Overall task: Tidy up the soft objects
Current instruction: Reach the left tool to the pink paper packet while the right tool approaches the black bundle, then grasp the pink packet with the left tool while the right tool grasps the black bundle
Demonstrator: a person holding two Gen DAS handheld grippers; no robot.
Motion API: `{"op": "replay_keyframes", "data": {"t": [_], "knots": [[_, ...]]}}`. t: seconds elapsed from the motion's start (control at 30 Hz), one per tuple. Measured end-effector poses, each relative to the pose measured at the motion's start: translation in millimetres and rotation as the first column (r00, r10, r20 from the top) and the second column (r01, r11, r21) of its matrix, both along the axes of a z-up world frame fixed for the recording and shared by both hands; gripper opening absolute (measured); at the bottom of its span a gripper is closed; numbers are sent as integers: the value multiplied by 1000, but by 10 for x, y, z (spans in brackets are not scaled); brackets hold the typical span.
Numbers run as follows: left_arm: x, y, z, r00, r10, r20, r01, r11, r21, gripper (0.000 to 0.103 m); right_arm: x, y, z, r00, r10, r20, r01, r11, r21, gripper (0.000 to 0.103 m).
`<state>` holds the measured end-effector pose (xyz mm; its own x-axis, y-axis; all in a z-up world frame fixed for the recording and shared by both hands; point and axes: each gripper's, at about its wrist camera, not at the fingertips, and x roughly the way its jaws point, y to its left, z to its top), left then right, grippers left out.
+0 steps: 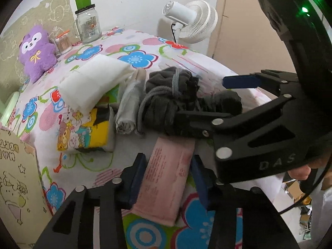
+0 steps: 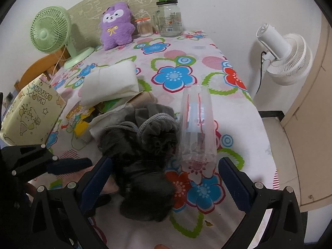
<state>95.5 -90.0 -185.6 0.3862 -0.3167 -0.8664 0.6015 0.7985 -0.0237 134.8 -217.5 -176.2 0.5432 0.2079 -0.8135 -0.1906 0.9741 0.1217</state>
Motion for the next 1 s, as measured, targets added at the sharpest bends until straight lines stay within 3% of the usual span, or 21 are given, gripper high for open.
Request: {"op": "replay_keyframes", "data": {"t": [0.27,0.33,0.5,1.0], "knots": [[-86,74,16,1000,16,-26,-16,1000,-1,41,2,40,-11,1000,2,5,-2,1000,-12,103],[-96,92,17,999,21,-30,-21,1000,-2,41,-4,59,-9,1000,11,6,-11,1000,-15,96],[-100,141,29,998,39,-41,-39,999,-9,41,-7,92,-16,998,56,-22,-54,997,45,57],[-153,255,195,996,91,-16,-91,995,-38,41,-102,197,160,998,64,18,-64,998,9,44]]}}
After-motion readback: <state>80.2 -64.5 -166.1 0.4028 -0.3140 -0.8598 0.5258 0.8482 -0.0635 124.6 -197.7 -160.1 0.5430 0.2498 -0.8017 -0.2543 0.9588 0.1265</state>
